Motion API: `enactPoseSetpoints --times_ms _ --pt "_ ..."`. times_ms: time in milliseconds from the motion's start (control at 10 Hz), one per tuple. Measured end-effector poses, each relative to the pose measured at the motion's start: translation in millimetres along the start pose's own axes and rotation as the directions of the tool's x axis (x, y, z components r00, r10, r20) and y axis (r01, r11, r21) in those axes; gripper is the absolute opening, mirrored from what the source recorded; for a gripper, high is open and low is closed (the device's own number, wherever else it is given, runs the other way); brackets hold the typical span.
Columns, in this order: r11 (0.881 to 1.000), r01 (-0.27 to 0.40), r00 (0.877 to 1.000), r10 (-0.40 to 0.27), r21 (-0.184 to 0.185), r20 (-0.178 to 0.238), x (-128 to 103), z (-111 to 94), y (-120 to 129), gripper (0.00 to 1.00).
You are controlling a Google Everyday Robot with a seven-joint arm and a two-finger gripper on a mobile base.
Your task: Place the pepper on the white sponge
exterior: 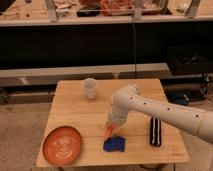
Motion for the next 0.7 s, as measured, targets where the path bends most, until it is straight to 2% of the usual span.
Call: enactPoseSetpoints --times_ms 100,200,400,700 --pt "1.0 0.003 1.0 -0.003 0.001 0.008 -0.4 -0.2 1.8 0.07" --pt "1.0 0.003 1.0 -0.003 -0.003 0.01 -0.3 -1.0 4.1 0.08" --pt "1.0 0.014 1.0 -0.013 -0.004 0.017 -1.3 -1.3 3.9 0.15" --pt "0.999 0.033 0.999 -0.033 -0.011 0.03 -4.0 -1.7 5.3 0.15"
